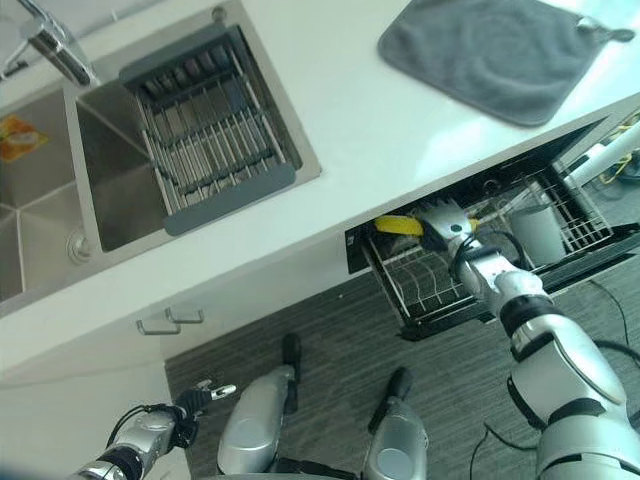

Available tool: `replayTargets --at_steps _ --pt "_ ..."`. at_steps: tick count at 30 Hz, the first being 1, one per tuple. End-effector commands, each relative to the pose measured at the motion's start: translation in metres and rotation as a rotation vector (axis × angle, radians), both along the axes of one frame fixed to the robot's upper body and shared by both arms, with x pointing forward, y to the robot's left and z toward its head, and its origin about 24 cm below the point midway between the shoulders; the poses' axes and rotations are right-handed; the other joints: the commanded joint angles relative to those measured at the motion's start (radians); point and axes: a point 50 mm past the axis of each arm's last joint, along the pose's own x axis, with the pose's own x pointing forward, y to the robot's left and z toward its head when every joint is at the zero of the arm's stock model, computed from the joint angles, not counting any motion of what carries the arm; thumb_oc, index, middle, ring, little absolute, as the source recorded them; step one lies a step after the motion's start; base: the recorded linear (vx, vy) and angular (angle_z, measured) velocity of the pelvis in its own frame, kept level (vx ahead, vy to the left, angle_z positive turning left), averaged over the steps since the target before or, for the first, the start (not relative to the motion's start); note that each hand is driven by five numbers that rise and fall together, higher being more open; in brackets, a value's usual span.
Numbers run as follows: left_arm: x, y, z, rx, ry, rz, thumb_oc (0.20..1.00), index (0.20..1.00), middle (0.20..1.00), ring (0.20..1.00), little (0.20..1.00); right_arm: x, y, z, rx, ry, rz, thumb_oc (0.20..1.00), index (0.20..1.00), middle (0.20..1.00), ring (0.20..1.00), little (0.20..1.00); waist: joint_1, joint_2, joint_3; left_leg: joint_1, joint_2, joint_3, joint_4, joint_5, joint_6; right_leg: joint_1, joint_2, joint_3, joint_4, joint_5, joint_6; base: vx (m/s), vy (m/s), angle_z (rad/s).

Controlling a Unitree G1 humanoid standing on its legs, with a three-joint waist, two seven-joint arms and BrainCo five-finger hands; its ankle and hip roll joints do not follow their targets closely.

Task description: Place the dishes in the dishwasher.

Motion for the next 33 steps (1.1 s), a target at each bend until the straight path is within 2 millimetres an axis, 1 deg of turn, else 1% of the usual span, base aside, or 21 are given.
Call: replayTargets --at_steps 1,3,4,5,6,7,8,9,10,13,14,15,21,26,28,30,31,33 --pt "0.007 0.008 0.006 0.031 -0.046 0.012 1.0 1.0 1.0 1.0 1.0 0.013 0.017 0.048 0.087 -0.183 0.044 0.2 0.2 0.2 0.2 0.2 0.013 -0.029 -0.026 -0.012 -0.009 -0.077 0.07 -0.018 0.017 0.003 -0.028 -0.005 0.094 -0.006 -0.01 -0.07 0.013 0.06" --pt "0.018 0.007 0.013 0.038 -0.088 -0.001 1.0 1.0 1.0 1.0 1.0 0.014 0.016 0.055 0.079 -0.237 0.032 0.2 0.2 0.2 0.2 0.2 0.012 -0.025 -0.009 -0.032 -0.01 -0.075 0.076 -0.014 0.02 -0.026 -0.029 -0.003 0.113 -0.003 -0.01 -0.02 -0.001 0.05" --pt "0.024 0.005 0.017 0.058 -0.13 -0.022 1.0 1.0 1.0 1.0 1.0 0.016 0.015 0.06 0.069 -0.274 0.016 0.2 0.2 0.2 0.2 0.2 0.016 -0.023 -0.009 -0.047 -0.013 -0.081 0.081 -0.015 0.024 -0.041 -0.029 0.0 0.119 -0.004 -0.011 0.0 -0.01 0.04" --pt "0.025 0.004 0.018 0.062 -0.142 -0.026 1.0 1.0 1.0 1.0 1.0 0.017 0.015 0.061 0.071 -0.279 0.013 0.2 0.2 0.2 0.2 0.2 0.017 -0.023 -0.009 -0.051 -0.014 -0.081 0.082 -0.015 0.024 -0.044 -0.03 0.001 0.121 -0.004 -0.011 0.0 0.0 0.0" --pt "0.032 0.003 0.023 0.087 -0.2 -0.043 1.0 1.0 1.0 1.0 1.0 0.019 0.013 0.069 0.074 -0.311 -0.003 0.2 0.2 0.2 0.2 0.2 0.021 -0.022 -0.009 -0.067 -0.016 -0.085 0.081 -0.014 0.026 -0.061 -0.026 0.002 0.122 -0.004 -0.011 -0.02 -0.027 0.04" --pt "0.038 0.001 0.029 0.111 -0.248 -0.082 1.0 1.0 1.0 1.0 1.0 0.02 0.012 0.076 0.066 -0.37 -0.026 0.2 0.2 0.2 0.2 0.2 0.025 -0.022 -0.009 -0.084 -0.018 -0.085 0.077 -0.012 0.027 -0.076 -0.023 0.001 0.121 -0.003 -0.011 -0.02 -0.038 0.03" --pt "0.049 -0.006 0.039 0.147 -0.307 -0.167 1.0 1.0 1.0 1.0 1.0 0.019 0.007 0.086 0.051 -0.45 -0.076 0.2 0.2 0.2 0.2 0.2 0.025 -0.021 -0.009 -0.107 -0.021 -0.087 0.074 -0.008 0.029 -0.106 -0.019 0.005 0.128 0.0 -0.01 -0.02 -0.027 0.05" --pt "0.05 -0.006 0.04 0.15 -0.315 -0.176 1.0 1.0 1.0 1.0 1.0 0.02 0.006 0.088 0.051 -0.462 -0.085 0.2 0.2 0.2 0.2 0.2 0.025 -0.021 -0.009 -0.11 -0.021 -0.088 0.075 -0.008 0.029 -0.11 -0.018 0.006 0.13 -0.001 -0.01 -0.02 -0.016 0.05" --pt "0.051 -0.008 0.042 0.159 -0.332 -0.203 1.0 1.0 1.0 1.0 1.0 0.021 0.005 0.094 0.049 -0.491 -0.105 0.2 0.2 0.2 0.2 0.2 0.026 -0.02 -0.009 -0.119 -0.021 -0.087 0.073 -0.007 0.03 -0.12 -0.017 0.007 0.132 -0.002 -0.011 -0.02 -0.005 0.03" --pt "0.055 -0.019 0.047 0.179 -0.374 -0.296 1.0 1.0 1.0 1.0 1.0 0.021 0.0 0.107 0.051 -0.57 -0.183 0.2 0.2 0.2 0.2 0.2 0.023 -0.017 -0.009 -0.136 -0.019 -0.078 0.061 -0.002 0.029 -0.142 -0.011 0.008 0.132 -0.003 -0.01 0.02 0.003 -0.01" --pt "0.054 -0.022 0.047 0.181 -0.374 -0.315 1.0 1.0 1.0 1.0 1.0 0.02 -0.004 0.107 0.053 -0.585 -0.218 0.2 0.2 0.2 0.2 0.2 0.02 -0.018 -0.009 -0.122 -0.021 -0.079 0.058 -0.021 0.021 -0.135 -0.012 0.018 0.141 -0.024 0.001 0.06 0.02 -0.01" --pt "0.054 -0.026 0.046 0.189 -0.375 -0.341 1.0 1.0 1.0 1.0 1.0 0.02 -0.01 0.108 0.075 -0.608 -0.276 0.2 0.2 0.2 0.2 0.2 0.017 -0.016 -0.009 -0.121 -0.021 -0.074 0.052 -0.021 0.021 -0.139 -0.013 0.019 0.141 -0.025 0.002 0.06 0.016 -0.01" --pt "0.054 -0.03 0.045 0.194 -0.384 -0.334 1.0 1.0 1.0 1.0 1.0 0.014 -0.033 0.106 0.081 -0.652 -0.453 0.2 0.2 0.2 0.2 0.2 0.006 -0.008 -0.009 -0.134 -0.019 -0.06 0.048 -0.023 0.023 -0.161 -0.018 0.023 0.136 -0.018 0.004 0.0 0.006 -0.01" --pt "0.053 -0.034 0.046 0.183 -0.398 -0.331 1.0 1.0 1.0 1.0 1.0 0.011 -0.047 0.107 0.04 -0.652 -0.534 0.2 0.2 0.2 0.2 0.2 0.003 0.006 -0.009 -0.151 -0.021 -0.051 0.043 -0.02 0.022 -0.185 -0.028 0.026 0.137 -0.014 0.006 -0.01 0.033 -0.11" --pt "0.055 -0.035 0.048 0.186 -0.403 -0.335 1.0 1.0 1.0 1.0 1.0 0.011 -0.048 0.105 0.035 -0.65 -0.526 0.2 0.2 0.2 0.2 0.2 0.005 0.009 -0.009 -0.157 -0.023 -0.05 0.039 -0.017 0.023 -0.193 -0.031 0.025 0.136 -0.011 0.009 0.0 0.003 -0.02" --pt "0.056 -0.036 0.049 0.192 -0.412 -0.337 1.0 1.0 1.0 1.0 1.0 0.012 -0.046 0.108 0.014 -0.659 -0.504 0.2 0.2 0.2 0.2 0.2 0.007 0.011 -0.009 -0.164 -0.025 -0.05 0.033 -0.014 0.023 -0.202 -0.033 0.024 0.135 -0.009 0.011 0.0 0.0 0.0" --pt "0.056 -0.038 0.048 0.192 -0.415 -0.346 1.0 1.0 1.0 1.0 1.0 0.013 -0.035 0.116 0.029 -0.739 -0.421 0.2 0.2 0.2 0.2 0.2 0.011 0.014 -0.009 -0.175 -0.028 -0.053 0.026 -0.008 0.021 -0.213 -0.034 0.023 0.129 -0.003 0.013 0.0 0.0 0.0" --pt "0.057 -0.041 0.049 0.187 -0.424 -0.348 1.0 1.0 1.0 1.0 1.0 0.013 -0.025 0.118 0.077 -0.793 -0.371 0.2 0.2 0.2 0.2 0.2 0.011 0.014 -0.009 -0.179 -0.028 -0.05 0.013 -0.001 0.018 -0.219 -0.033 0.021 0.115 0.005 0.018 0.0 0.0 0.0"
